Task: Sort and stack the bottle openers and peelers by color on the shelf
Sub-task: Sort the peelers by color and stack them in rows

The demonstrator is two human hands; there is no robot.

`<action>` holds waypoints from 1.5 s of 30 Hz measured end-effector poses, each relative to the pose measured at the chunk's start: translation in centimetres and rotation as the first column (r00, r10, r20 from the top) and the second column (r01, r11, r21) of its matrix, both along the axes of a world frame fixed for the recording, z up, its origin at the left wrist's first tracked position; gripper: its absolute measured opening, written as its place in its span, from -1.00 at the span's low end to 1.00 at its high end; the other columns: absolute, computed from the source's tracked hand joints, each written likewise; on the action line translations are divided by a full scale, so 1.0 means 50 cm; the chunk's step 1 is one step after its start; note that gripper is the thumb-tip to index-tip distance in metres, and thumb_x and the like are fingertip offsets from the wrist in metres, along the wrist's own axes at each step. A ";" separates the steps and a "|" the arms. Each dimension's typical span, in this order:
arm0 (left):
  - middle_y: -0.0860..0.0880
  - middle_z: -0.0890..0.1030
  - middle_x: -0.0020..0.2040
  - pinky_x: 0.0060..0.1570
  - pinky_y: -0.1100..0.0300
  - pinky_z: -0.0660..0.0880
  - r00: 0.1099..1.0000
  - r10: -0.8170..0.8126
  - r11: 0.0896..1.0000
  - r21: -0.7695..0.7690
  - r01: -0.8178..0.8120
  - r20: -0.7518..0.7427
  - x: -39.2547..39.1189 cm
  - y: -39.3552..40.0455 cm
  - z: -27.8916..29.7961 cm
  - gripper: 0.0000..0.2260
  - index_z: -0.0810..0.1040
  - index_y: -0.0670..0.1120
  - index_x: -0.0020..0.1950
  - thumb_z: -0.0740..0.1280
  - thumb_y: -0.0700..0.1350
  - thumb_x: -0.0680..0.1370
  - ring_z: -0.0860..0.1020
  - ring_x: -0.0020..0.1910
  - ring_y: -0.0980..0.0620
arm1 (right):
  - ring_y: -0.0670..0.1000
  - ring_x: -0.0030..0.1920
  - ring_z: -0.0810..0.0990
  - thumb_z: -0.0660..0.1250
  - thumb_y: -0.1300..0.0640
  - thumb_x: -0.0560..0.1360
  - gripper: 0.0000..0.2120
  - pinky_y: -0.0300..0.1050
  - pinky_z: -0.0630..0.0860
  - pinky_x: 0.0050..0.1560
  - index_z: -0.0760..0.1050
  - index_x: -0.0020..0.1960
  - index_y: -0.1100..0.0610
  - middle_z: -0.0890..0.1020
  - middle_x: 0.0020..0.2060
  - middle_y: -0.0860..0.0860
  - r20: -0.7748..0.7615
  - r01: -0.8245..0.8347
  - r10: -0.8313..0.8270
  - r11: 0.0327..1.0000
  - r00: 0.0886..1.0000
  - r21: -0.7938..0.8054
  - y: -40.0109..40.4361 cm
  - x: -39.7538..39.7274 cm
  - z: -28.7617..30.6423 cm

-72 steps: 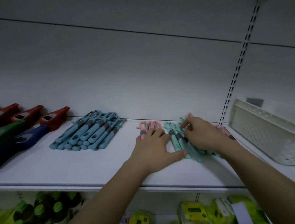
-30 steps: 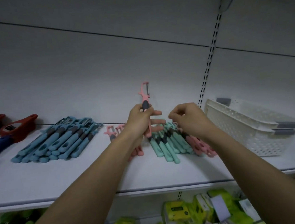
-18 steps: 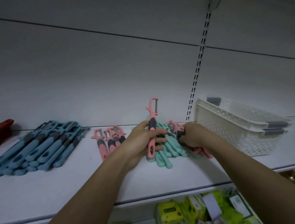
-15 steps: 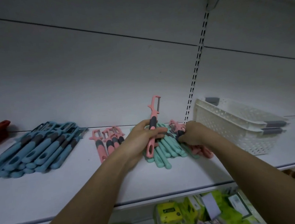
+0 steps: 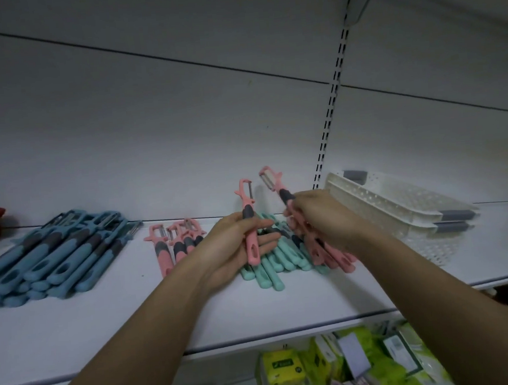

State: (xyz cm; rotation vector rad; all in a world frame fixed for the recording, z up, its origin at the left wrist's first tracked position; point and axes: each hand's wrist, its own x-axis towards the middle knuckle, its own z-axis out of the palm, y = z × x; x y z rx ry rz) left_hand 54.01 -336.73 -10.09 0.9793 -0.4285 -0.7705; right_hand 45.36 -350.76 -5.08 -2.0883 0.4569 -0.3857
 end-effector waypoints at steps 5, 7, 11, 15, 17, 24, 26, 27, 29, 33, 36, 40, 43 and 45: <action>-0.27 0.67 0.08 -0.17 -0.07 0.66 0.997 -0.039 0.997 -0.066 0.035 -0.067 -0.005 0.011 0.005 -0.78 0.49 -0.27 0.24 0.21 -0.20 0.66 0.70 -0.08 -0.19 | -0.16 -0.17 0.66 0.18 0.22 0.62 -0.73 -0.36 0.55 -0.19 0.65 0.10 0.25 0.70 -0.13 0.01 0.004 -0.180 0.181 0.979 0.983 -0.100 0.057 0.017 0.015; -0.17 0.68 -0.05 -0.36 0.05 0.62 0.994 0.084 0.996 0.019 -0.083 -0.071 0.007 0.014 0.001 -0.85 0.49 -0.24 0.17 0.25 -0.21 0.64 0.67 -0.31 -0.06 | -0.05 -0.05 0.65 0.22 0.21 0.60 -0.77 -0.20 0.58 -0.03 0.66 0.04 0.17 0.67 -0.12 -0.05 0.077 0.020 0.001 0.962 0.997 -0.273 0.025 0.032 0.010; -0.08 0.57 -0.31 -0.58 0.26 0.44 0.981 0.185 0.976 0.128 -0.178 -0.051 0.018 0.015 -0.002 -0.85 0.49 -0.28 0.15 0.30 -0.25 0.61 0.45 -0.50 0.07 | 0.12 -0.09 0.65 0.28 0.11 0.57 -0.85 0.09 0.61 0.03 0.57 -0.08 0.15 0.67 -0.16 0.08 -0.112 0.179 -0.268 0.848 0.957 -0.499 -0.048 0.026 -0.023; -0.10 0.56 -0.34 -0.58 0.26 0.44 0.993 0.113 0.981 0.161 -0.109 -0.018 0.007 0.020 0.002 -0.90 0.52 -0.29 0.05 0.32 -0.26 0.59 0.44 -0.48 0.06 | 0.05 -0.41 0.56 0.22 0.03 0.61 -0.61 -0.16 0.49 -0.23 0.48 -0.35 0.16 0.56 -0.47 0.07 -0.308 0.093 -0.324 0.809 0.894 -0.581 -0.069 0.008 -0.060; -0.11 0.58 -0.28 -0.57 0.26 0.45 0.997 0.082 0.985 0.154 -0.080 -0.012 0.003 0.020 0.003 -0.94 0.53 -0.28 -0.02 0.31 -0.27 0.59 0.46 -0.47 0.06 | 0.07 -0.41 0.53 0.20 0.07 0.62 -0.62 -0.17 0.46 -0.24 0.40 -0.35 0.15 0.57 -0.41 0.09 -0.314 0.095 -0.339 0.798 0.887 -0.595 -0.068 0.009 -0.059; -0.12 0.61 -0.24 -0.55 0.25 0.47 0.997 0.077 0.986 0.149 -0.074 -0.020 0.005 0.020 0.001 -0.95 0.52 -0.26 -0.01 0.27 -0.30 0.61 0.51 -0.46 0.06 | 0.06 -0.29 0.65 0.33 0.26 0.46 -0.96 -0.12 0.61 -0.22 0.51 -0.12 0.25 0.68 -0.24 0.13 -0.533 -0.126 -0.365 0.725 0.763 -0.677 -0.045 0.014 -0.038; -0.12 0.60 -0.24 -0.54 0.25 0.49 0.997 0.072 0.988 0.142 -0.068 -0.021 0.003 0.021 0.003 -0.95 0.51 -0.26 -0.01 0.26 -0.31 0.61 0.51 -0.45 0.05 | 0.02 -0.41 0.53 0.30 0.21 0.51 -0.86 -0.19 0.49 -0.37 0.44 -0.21 0.21 0.58 -0.35 0.09 -0.519 -0.099 -0.340 0.757 0.784 -0.646 -0.052 0.010 -0.040; -0.12 0.61 -0.25 -0.54 0.24 0.50 0.997 0.069 0.989 0.135 -0.065 -0.024 0.002 0.022 0.003 -0.95 0.51 -0.26 -0.01 0.26 -0.31 0.62 0.53 -0.45 0.05 | 0.02 -0.43 0.50 0.26 0.18 0.55 -0.83 -0.19 0.46 -0.38 0.44 -0.20 0.20 0.56 -0.35 0.10 -0.501 -0.073 -0.323 0.781 0.803 -0.620 -0.056 0.006 -0.041; -0.12 0.63 -0.26 -0.51 0.22 0.54 0.997 0.067 0.990 0.124 -0.062 -0.032 0.001 0.021 0.004 -0.93 0.50 -0.25 -0.04 0.25 -0.32 0.62 0.56 -0.45 0.04 | 0.03 -0.50 0.49 0.11 0.15 0.64 -0.74 -0.20 0.47 -0.42 0.46 -0.14 0.22 0.58 -0.36 0.14 -0.435 0.010 -0.288 0.843 0.853 -0.538 -0.062 -0.003 -0.038; -0.16 0.68 -0.24 -0.39 0.14 0.64 0.998 0.057 0.991 0.126 -0.051 -0.042 -0.002 0.021 0.004 -0.93 0.52 -0.28 -0.02 0.25 -0.31 0.62 0.65 -0.38 -0.03 | -0.02 -0.54 0.53 0.00 0.05 0.70 -0.65 -0.12 0.59 -0.38 0.40 -0.10 0.22 0.55 -0.41 0.10 -0.316 0.104 -0.247 0.907 0.916 -0.407 -0.058 -0.011 -0.022; -0.25 0.68 -0.02 -0.25 0.03 0.67 0.997 0.046 0.994 0.102 -0.039 -0.063 -0.004 0.018 0.005 -0.86 0.49 -0.32 0.13 0.26 -0.27 0.63 0.69 -0.19 -0.16 | -0.07 -0.42 0.49 0.02 0.06 0.70 -0.70 -0.10 0.53 -0.32 0.40 -0.03 0.22 0.49 -0.31 0.06 -0.112 0.154 -0.186 0.957 0.976 -0.246 -0.026 -0.005 0.002; -0.33 0.62 0.15 -0.01 -0.20 0.60 0.995 -0.027 1.000 0.011 0.028 -0.095 -0.009 0.012 0.007 -0.71 0.53 -0.28 0.20 0.31 -0.09 0.61 0.65 0.04 -0.29 | -0.08 -0.38 0.55 0.04 0.09 0.70 -0.67 -0.24 0.47 -0.35 0.49 -0.03 0.25 0.61 -0.26 0.11 -0.150 -0.193 0.170 0.969 0.974 -0.152 0.054 0.005 0.020; -0.39 0.65 -0.03 0.24 -0.19 0.49 0.991 0.018 0.999 -0.032 -0.023 -0.131 0.003 0.012 0.002 -0.75 0.61 -0.29 -0.02 0.35 -0.08 0.56 0.63 0.03 -0.24 | 0.06 -0.11 0.60 0.04 0.04 0.69 -0.57 -0.04 0.53 -0.03 0.58 0.13 0.31 0.67 0.05 0.24 -0.157 -0.240 0.201 0.925 0.967 -0.295 0.075 0.029 0.015; -0.27 0.67 -0.19 0.19 -0.05 0.52 0.977 0.124 0.992 0.021 -0.123 -0.173 0.017 0.017 -0.002 -0.81 0.57 -0.27 -0.08 0.36 -0.13 0.57 0.60 -0.12 -0.15 | 0.13 -0.10 0.64 0.08 0.07 0.67 -0.62 -0.03 0.53 -0.04 0.62 0.13 0.23 0.69 0.00 0.17 0.016 -0.016 0.027 0.880 0.999 -0.474 0.055 0.040 0.012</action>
